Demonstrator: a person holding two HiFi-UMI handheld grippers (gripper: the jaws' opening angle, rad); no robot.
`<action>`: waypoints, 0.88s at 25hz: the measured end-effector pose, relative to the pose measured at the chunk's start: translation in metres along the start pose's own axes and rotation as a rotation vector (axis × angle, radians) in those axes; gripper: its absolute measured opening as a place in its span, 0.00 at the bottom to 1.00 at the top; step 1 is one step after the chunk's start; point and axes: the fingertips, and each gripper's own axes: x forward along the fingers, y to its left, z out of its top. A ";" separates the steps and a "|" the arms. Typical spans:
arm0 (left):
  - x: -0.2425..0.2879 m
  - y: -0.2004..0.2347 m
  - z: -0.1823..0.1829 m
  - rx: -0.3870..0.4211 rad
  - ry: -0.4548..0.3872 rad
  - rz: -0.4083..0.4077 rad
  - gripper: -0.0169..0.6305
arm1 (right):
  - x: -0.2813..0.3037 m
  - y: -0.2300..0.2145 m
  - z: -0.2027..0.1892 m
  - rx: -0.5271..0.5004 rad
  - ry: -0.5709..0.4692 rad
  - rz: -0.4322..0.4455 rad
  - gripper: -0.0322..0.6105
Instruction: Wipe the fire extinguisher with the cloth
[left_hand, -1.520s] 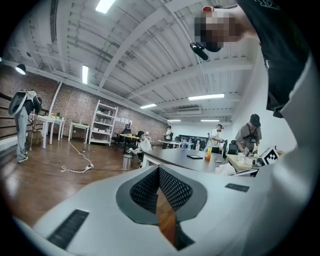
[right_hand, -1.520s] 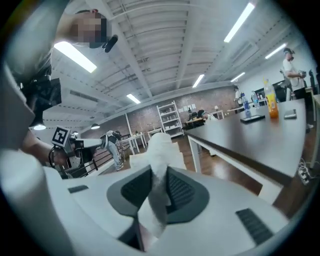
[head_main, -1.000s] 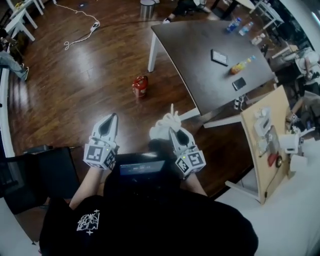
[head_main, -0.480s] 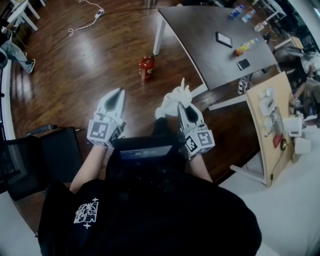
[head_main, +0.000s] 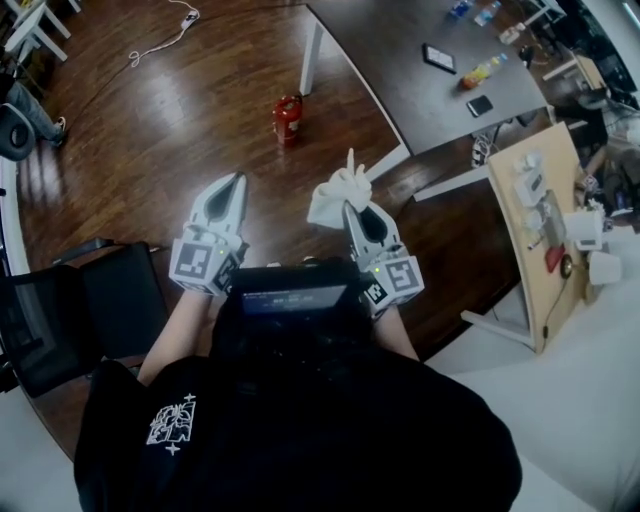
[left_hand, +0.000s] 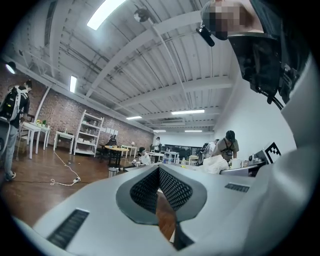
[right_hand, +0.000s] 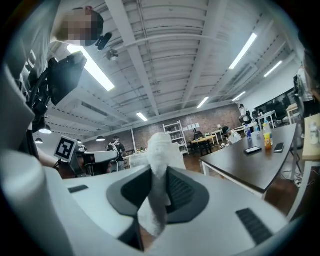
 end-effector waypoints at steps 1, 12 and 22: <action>0.002 -0.004 0.000 -0.002 0.002 0.002 0.03 | -0.002 -0.002 0.003 -0.002 0.001 0.009 0.20; 0.013 -0.044 0.002 -0.009 0.048 0.026 0.03 | -0.002 -0.002 0.024 -0.064 0.017 0.134 0.20; 0.024 -0.045 0.002 0.031 0.006 0.004 0.03 | -0.001 -0.019 0.024 -0.057 -0.021 0.057 0.20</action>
